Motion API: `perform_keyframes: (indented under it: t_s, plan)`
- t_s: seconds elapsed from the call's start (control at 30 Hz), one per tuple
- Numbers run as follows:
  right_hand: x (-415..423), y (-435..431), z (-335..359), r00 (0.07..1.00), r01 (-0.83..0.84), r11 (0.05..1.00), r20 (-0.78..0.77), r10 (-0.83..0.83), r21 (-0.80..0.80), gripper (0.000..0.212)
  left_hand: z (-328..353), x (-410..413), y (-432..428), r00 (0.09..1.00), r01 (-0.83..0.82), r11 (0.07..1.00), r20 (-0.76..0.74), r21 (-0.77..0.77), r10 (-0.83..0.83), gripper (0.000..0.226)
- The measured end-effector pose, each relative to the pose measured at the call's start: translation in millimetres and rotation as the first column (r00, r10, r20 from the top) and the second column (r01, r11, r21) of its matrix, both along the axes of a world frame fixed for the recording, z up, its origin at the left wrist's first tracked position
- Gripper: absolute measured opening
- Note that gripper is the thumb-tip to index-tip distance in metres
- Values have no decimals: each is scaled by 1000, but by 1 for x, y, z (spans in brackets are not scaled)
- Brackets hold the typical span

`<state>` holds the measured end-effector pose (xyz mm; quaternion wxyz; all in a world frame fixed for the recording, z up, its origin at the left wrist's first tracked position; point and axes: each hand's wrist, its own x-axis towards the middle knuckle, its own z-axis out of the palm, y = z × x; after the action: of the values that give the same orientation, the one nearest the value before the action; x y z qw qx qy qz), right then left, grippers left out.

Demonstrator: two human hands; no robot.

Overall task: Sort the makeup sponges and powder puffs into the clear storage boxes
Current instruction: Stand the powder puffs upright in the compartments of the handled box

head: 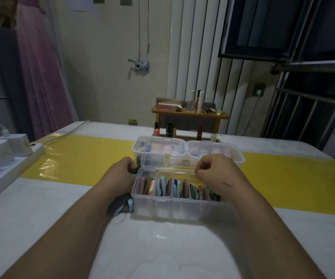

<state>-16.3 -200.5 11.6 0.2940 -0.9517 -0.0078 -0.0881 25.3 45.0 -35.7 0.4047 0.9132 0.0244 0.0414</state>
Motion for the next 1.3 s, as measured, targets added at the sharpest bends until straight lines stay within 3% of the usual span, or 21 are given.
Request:
perform_keyframes:
  t_s: [0.13, 0.33, 0.53, 0.7, 0.9, 1.3]
  plan:
    - [0, 0, 0, 1000, 3, 1000, 3, -3, 9, 16, 4, -3, -4, 1000, 25, 999, 8, -41, -25, 23]
    - [1, 0, 0, 1000, 5, 1000, 13, -6, 20, 16, 5, 1, 0, 994, -93, 990, 40, -108, 98, 21]
    - [0, 1, 0, 999, -3, 1000, 32, 2, 29, 17, 7, 1, 4, 957, -202, 967, 181, -154, 229, 17]
    - [-1, 2, 1, 999, -17, 999, 36, 16, 45, 17, 17, -8, -3, 904, -194, 943, 324, -269, 279, 18]
    - [-1, 5, 1, 998, -39, 997, 46, 35, 69, 16, 24, -19, -16, 880, -51, 935, 427, -351, 208, 19]
    - [-3, 10, -1, 988, -133, 980, 97, 119, 148, 16, 23, -24, -27, 855, 98, 976, 519, -195, 18, 34]
